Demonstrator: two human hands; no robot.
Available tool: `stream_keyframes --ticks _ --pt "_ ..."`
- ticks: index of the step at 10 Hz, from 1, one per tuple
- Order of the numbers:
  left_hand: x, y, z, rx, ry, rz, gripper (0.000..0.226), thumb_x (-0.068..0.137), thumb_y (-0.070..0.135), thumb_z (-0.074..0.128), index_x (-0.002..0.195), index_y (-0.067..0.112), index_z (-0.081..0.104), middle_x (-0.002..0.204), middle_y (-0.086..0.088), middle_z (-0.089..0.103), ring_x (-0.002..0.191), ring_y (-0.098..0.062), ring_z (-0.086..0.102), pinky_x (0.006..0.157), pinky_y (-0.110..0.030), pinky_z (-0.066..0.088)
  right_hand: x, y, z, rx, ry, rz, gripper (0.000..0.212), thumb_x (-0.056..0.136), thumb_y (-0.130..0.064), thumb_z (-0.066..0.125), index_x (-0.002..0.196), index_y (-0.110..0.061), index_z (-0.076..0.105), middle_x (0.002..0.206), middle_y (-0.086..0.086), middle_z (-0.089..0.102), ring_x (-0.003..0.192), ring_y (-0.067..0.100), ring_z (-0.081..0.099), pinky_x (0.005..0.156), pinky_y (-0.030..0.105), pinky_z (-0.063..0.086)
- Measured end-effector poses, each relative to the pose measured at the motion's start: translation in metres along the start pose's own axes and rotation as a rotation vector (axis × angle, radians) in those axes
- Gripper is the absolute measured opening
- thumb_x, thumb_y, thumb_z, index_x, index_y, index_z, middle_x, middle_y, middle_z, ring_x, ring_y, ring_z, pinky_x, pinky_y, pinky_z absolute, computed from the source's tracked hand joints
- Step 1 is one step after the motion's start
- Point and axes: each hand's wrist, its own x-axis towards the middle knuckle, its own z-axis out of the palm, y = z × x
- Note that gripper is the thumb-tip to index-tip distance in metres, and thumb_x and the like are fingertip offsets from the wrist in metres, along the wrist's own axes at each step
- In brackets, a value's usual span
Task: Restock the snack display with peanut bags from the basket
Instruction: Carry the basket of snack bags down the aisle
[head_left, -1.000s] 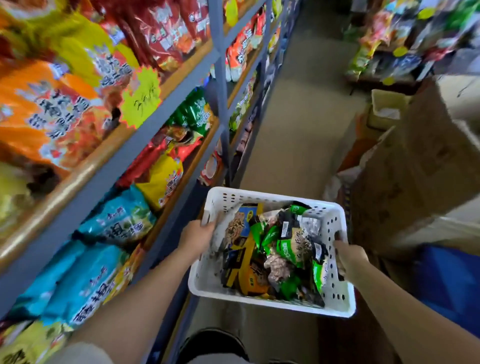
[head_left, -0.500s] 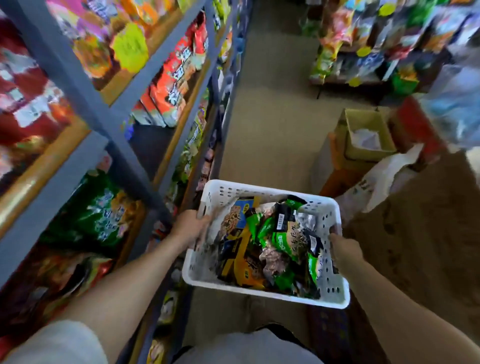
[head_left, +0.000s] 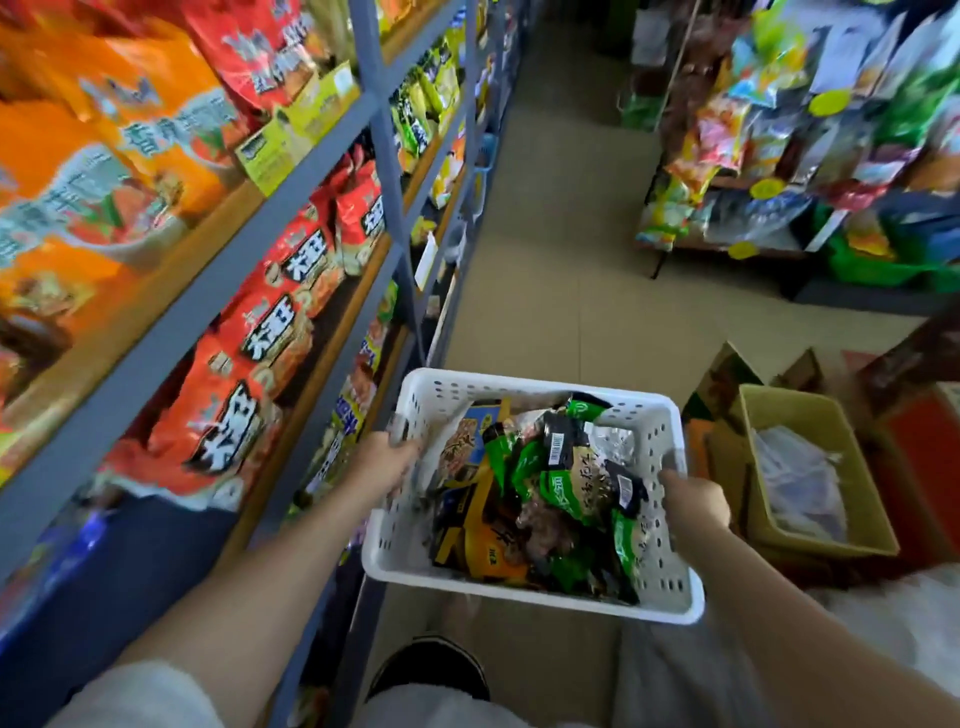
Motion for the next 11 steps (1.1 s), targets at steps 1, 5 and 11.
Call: stream_keyframes --ticks 1,5,11 --pt "0.094 0.060 0.018 0.011 -0.029 0.000 0.028 0.088 0.029 0.055 0.071 0.008 0.052 0.050 -0.005 0.046 0.041 -0.021 0.044 0.049 -0.026 0.036 0.056 -0.067 0.023 0.023 0.004 0.013 0.023 0.077 -0.025 0.057 0.060 -0.010 0.052 0.058 0.005 0.047 0.057 0.024 0.046 0.056 0.034 0.039" --pt "0.372 0.423 0.121 0.262 -0.200 0.246 0.031 0.089 0.035 0.049 0.099 0.006 0.054 0.070 -0.009 0.058 0.057 -0.025 0.054 0.049 -0.026 0.039 0.309 -0.336 0.000 0.175 0.148 -0.028 0.030 0.090 -0.040 0.050 0.074 -0.015 0.054 0.069 0.004 0.052 0.071 0.025 0.051 0.074 0.037 0.048" --pt "0.618 0.837 0.463 0.369 -0.420 0.495 0.023 0.085 0.025 0.054 0.066 0.013 0.052 0.060 -0.007 0.054 0.056 -0.025 0.054 0.050 -0.026 0.038 0.693 -0.556 -0.135 0.428 0.373 0.242 0.025 0.085 -0.018 0.063 0.065 -0.010 0.051 0.053 0.004 0.041 0.043 0.017 0.036 0.043 0.026 0.033"
